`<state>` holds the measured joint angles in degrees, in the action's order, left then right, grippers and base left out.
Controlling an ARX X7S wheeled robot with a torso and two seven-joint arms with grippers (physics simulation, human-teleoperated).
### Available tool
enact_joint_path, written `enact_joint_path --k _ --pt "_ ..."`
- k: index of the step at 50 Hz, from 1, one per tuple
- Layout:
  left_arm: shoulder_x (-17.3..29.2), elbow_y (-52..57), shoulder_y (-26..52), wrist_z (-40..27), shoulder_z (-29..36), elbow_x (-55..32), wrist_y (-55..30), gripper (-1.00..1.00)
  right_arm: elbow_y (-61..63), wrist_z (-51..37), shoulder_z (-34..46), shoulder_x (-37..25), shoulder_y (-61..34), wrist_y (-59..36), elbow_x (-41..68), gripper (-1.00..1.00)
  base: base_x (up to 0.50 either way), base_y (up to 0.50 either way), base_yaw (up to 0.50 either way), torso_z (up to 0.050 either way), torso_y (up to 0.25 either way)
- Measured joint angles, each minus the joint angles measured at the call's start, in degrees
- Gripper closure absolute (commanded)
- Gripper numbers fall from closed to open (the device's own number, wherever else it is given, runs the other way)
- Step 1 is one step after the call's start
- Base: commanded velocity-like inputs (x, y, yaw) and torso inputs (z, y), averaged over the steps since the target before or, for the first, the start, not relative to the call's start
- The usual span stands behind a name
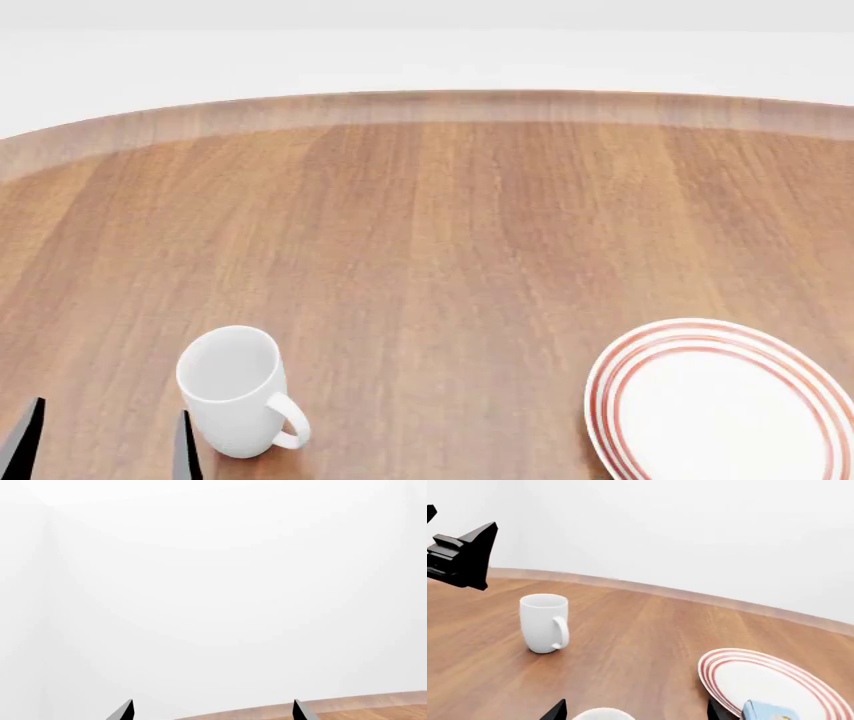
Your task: Pick up the red mug and put it on the plate
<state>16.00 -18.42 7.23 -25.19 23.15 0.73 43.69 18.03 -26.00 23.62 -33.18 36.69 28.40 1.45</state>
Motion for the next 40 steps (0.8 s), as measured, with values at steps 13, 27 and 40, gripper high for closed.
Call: enact_joint_path --k 13,27,40 --pt "0.1 0.0 0.1 -0.2 0.2 0.0 0.0 -1.00 -5.6 -0.4 1.3 0.6 0.2 4.6 -0.1 -1.00 0.00 0.00 0.00 0.000 0.000" --pt "0.3 -0.1 0.2 -0.3 0.5 0.0 0.2 -1.00 -11.9 -0.3 2.7 1.7 -0.7 8.8 0.6 -1.00 0.00 0.00 0.00 0.000 0.000" --pt "0.4 -0.2 0.2 -0.5 0.7 0.0 0.4 -1.00 -15.8 0.2 4.2 2.8 -2.0 10.3 1.0 -1.00 0.00 0.00 0.00 0.000 0.000"
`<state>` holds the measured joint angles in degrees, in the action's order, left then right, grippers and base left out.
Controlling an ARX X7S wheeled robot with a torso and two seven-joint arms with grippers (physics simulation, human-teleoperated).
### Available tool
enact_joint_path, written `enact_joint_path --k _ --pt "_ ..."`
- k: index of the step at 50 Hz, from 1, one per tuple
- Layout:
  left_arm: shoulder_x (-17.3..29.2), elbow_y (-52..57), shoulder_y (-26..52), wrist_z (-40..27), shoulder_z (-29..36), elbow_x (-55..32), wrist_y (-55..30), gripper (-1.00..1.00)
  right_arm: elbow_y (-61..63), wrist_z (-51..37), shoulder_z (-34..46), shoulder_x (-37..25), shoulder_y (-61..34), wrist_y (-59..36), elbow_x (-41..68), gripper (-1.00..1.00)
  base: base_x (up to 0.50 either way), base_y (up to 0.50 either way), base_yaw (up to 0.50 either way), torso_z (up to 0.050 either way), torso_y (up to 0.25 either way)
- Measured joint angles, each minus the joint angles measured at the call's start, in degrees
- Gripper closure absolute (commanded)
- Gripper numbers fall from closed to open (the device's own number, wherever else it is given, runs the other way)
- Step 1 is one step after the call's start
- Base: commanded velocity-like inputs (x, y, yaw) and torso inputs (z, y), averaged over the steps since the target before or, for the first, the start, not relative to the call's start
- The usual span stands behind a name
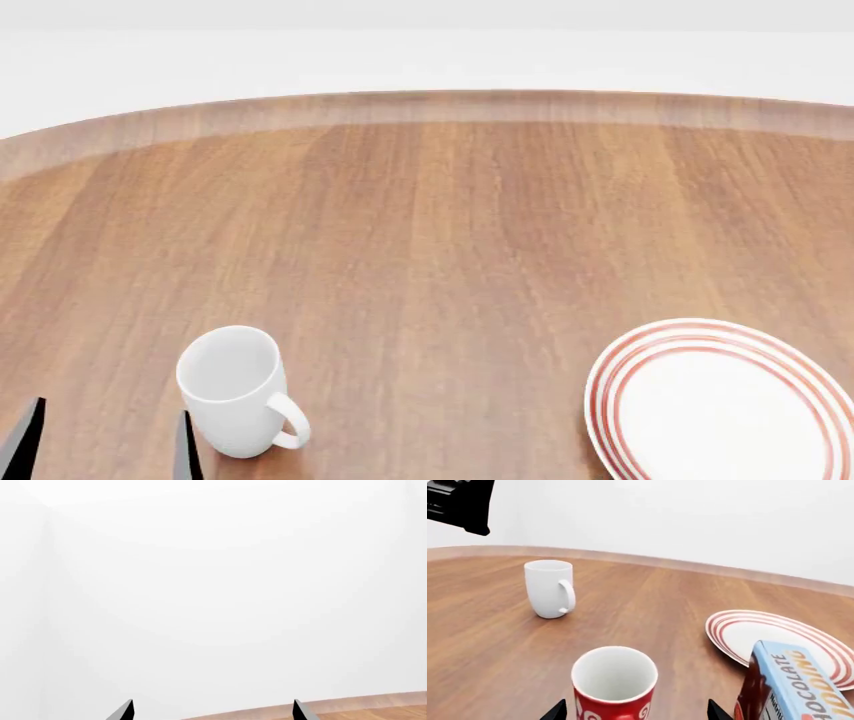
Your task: Pick up the red mug and put it on the plate
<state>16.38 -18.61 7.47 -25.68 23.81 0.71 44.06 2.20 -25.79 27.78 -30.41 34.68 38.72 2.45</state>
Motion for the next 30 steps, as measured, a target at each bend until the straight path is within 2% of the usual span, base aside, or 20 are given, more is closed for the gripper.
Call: enact_joint_path --k 30 --pt "0.3 0.0 0.1 -0.3 0.5 -0.2 0.1 -1.00 -7.2 2.0 2.8 2.4 -3.7 2.6 2.7 -1.00 0.00 0.00 0.00 0.000 0.000"
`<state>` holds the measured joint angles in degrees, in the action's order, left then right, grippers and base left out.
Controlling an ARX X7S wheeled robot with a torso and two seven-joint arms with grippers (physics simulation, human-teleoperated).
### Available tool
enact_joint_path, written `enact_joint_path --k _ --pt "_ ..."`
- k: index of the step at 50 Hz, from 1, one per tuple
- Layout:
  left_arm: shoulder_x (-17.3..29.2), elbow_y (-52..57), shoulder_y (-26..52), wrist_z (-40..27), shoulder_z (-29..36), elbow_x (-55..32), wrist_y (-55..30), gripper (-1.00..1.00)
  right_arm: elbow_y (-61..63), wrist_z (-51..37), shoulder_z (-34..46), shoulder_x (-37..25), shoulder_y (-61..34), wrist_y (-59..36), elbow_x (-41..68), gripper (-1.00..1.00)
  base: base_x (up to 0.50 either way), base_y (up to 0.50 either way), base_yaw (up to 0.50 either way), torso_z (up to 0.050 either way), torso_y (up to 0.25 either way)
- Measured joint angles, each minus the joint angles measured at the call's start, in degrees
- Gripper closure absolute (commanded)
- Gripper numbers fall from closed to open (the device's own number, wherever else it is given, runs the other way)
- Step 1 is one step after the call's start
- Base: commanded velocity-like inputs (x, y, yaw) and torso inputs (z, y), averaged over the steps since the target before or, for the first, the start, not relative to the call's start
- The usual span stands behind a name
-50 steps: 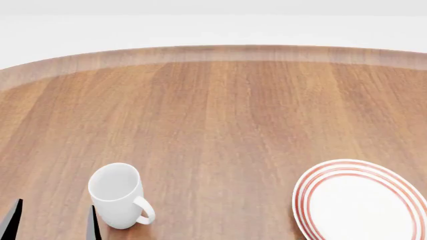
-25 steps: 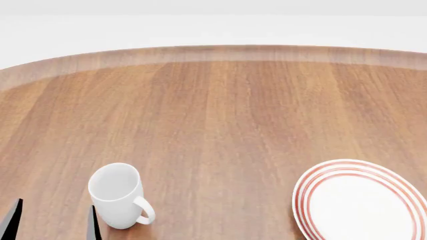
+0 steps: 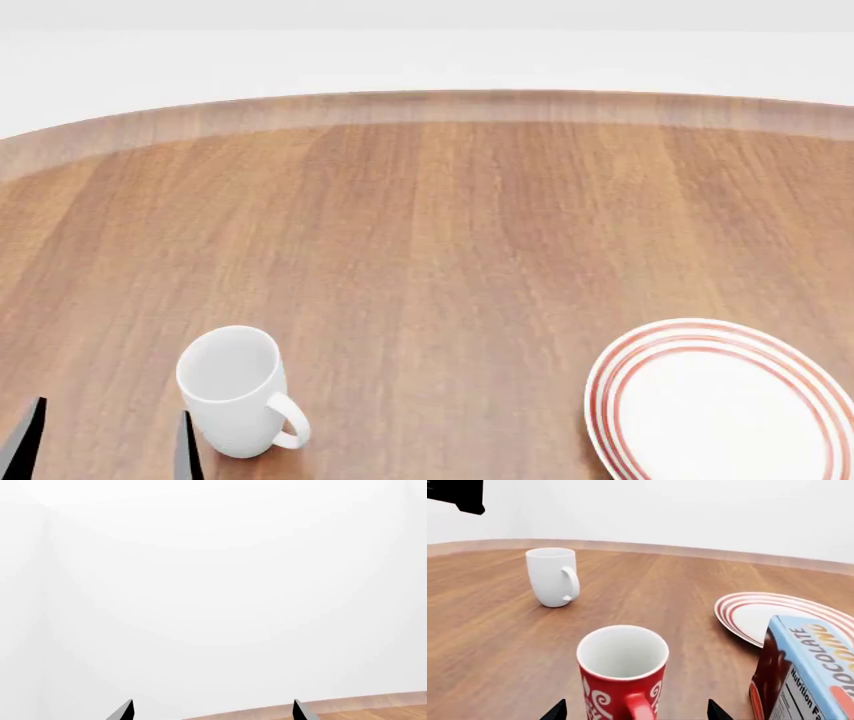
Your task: Pick up the red mug and put it on the plate
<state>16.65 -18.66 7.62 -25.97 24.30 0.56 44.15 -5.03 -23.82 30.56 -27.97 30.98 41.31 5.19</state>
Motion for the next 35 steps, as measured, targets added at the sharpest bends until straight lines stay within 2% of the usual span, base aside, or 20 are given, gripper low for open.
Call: enact_joint_path --k 35 --pt "0.3 -0.1 0.2 -0.5 0.5 0.2 0.2 -1.00 -9.2 3.1 1.8 2.9 -4.4 3.9 5.0 -1.00 0.00 0.00 0.00 0.000 0.000"
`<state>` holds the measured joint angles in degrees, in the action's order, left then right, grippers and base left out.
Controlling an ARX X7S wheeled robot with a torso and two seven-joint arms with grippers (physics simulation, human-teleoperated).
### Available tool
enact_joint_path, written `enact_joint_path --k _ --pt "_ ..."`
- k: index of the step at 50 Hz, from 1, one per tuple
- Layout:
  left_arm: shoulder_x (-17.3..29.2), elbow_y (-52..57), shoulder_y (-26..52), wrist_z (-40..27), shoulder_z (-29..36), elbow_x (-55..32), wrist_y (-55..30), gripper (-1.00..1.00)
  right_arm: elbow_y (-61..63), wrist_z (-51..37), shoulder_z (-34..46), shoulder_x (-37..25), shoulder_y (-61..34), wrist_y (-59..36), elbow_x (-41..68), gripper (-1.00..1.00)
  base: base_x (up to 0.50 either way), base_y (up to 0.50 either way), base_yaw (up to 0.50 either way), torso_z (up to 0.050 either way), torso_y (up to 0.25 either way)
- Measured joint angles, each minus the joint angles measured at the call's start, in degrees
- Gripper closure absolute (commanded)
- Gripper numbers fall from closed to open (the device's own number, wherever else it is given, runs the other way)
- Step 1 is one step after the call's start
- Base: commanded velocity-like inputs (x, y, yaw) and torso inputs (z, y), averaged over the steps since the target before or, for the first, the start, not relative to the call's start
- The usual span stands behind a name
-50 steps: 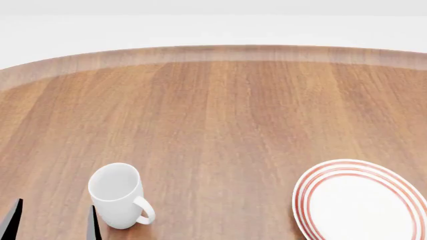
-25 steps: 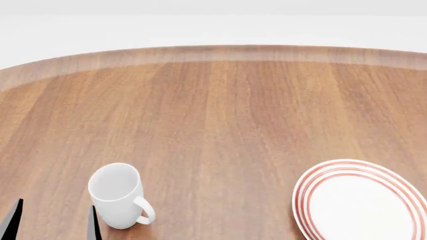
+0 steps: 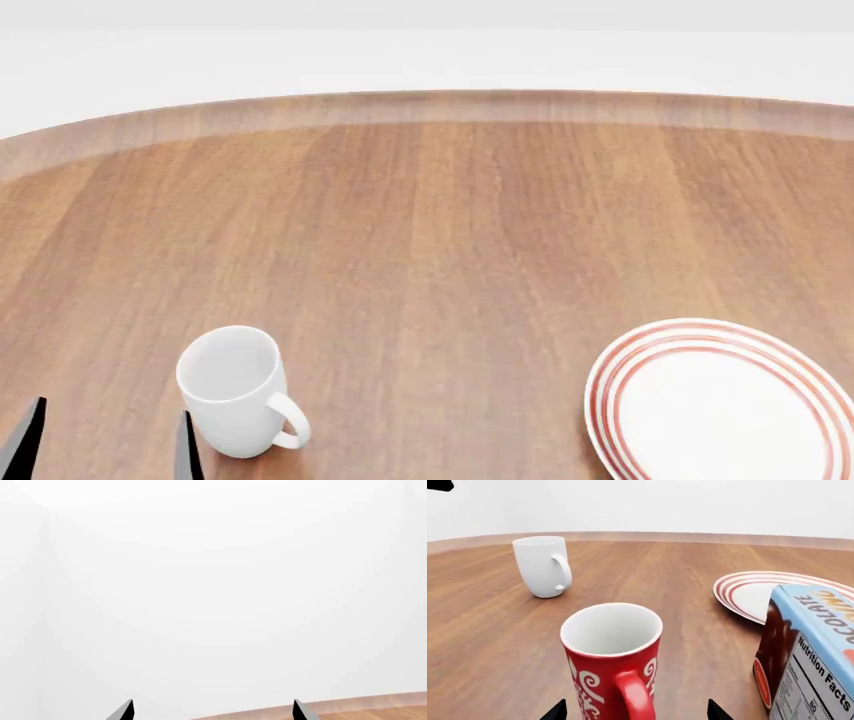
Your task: Pick up the red mug and put it on the plate
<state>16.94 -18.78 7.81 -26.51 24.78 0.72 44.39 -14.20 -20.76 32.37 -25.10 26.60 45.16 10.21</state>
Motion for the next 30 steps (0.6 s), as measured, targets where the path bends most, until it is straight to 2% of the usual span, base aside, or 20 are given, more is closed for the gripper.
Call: enact_joint_path --k 30 --pt "0.2 -0.1 0.1 -0.5 0.3 0.2 0.2 -1.00 -8.2 2.8 0.8 2.6 -3.2 3.4 2.8 -1.00 0.00 0.00 0.00 0.000 0.000"
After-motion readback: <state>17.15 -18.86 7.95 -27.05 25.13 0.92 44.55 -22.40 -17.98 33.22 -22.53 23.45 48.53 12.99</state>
